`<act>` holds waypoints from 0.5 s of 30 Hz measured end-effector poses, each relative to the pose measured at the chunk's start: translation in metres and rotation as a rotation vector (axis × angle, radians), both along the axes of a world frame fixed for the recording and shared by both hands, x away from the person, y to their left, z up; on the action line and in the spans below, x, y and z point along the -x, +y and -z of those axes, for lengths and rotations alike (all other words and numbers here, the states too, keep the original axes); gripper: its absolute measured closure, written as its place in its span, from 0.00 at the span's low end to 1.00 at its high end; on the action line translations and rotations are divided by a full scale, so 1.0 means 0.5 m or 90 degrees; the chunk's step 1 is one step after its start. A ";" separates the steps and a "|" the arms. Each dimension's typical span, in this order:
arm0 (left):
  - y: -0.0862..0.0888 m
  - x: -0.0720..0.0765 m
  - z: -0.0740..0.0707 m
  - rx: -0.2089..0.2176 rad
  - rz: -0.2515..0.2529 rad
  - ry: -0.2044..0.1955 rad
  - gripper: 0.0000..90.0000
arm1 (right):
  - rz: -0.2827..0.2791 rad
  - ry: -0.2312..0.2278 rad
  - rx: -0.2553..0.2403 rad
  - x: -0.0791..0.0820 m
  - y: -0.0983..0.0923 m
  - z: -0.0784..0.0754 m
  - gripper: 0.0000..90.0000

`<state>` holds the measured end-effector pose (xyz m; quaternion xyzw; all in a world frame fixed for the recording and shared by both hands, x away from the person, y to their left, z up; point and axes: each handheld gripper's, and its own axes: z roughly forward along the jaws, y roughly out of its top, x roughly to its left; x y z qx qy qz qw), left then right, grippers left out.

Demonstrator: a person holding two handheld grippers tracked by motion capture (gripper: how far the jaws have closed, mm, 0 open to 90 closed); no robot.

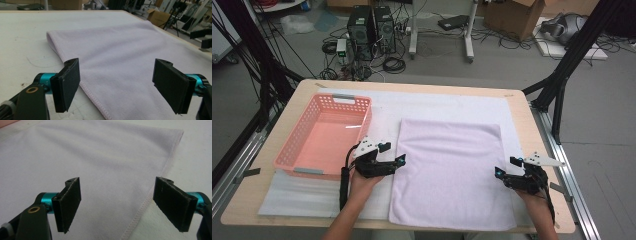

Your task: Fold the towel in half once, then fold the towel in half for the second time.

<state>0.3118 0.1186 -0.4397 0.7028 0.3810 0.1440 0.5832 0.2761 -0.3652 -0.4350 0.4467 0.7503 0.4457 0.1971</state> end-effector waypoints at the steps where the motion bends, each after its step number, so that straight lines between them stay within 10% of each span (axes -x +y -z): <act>1: 0.001 0.000 -0.001 0.004 -0.007 0.002 0.25 | -0.001 -0.001 0.001 0.000 -0.001 0.000 0.24; 15: -0.001 -0.010 0.006 0.006 -0.011 0.029 0.29 | 0.005 0.010 -0.004 -0.007 -0.006 0.006 0.24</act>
